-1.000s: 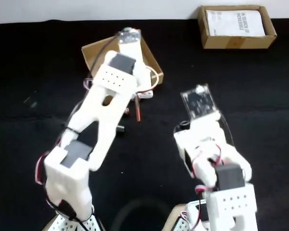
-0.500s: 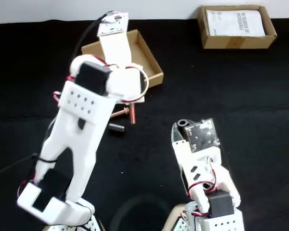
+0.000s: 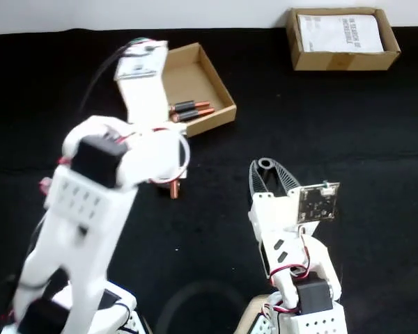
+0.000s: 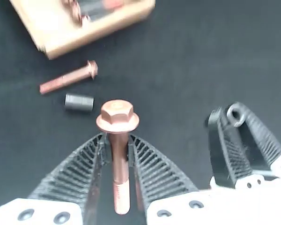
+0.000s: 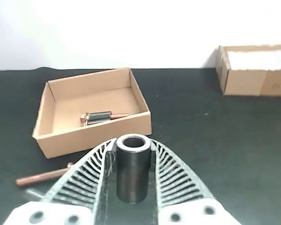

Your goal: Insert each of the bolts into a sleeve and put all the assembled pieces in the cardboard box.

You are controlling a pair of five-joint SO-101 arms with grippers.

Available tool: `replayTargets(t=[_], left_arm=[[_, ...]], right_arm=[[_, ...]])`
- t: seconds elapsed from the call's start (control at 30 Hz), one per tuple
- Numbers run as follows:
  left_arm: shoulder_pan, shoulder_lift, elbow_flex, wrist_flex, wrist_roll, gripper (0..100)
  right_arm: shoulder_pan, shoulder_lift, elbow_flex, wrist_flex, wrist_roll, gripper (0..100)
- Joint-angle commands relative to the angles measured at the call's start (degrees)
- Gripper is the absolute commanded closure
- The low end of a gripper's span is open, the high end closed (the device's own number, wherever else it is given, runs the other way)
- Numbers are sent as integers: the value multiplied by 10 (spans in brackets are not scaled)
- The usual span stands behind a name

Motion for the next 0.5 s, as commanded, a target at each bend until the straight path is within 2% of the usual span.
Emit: replayTargets(t=[0.0,0.17,0.3,0.37,0.47], left_arm=[[-18,-125,133,-160,-26,992],[-16,-293,382,-414,-124,992],[-13,-414,562,-600,-190,992],[-13,-451,620,-640,-206,992],[-13,-475,649,-644,-208,992]], right_arm=[[-27,-11,-2,-10,-17,992],[-81,-11,4,-9,-16,992],[-90,-11,30,-9,-15,992],[-90,-11,41,-9,-15,992],[-90,-11,51,-9,-14,992]])
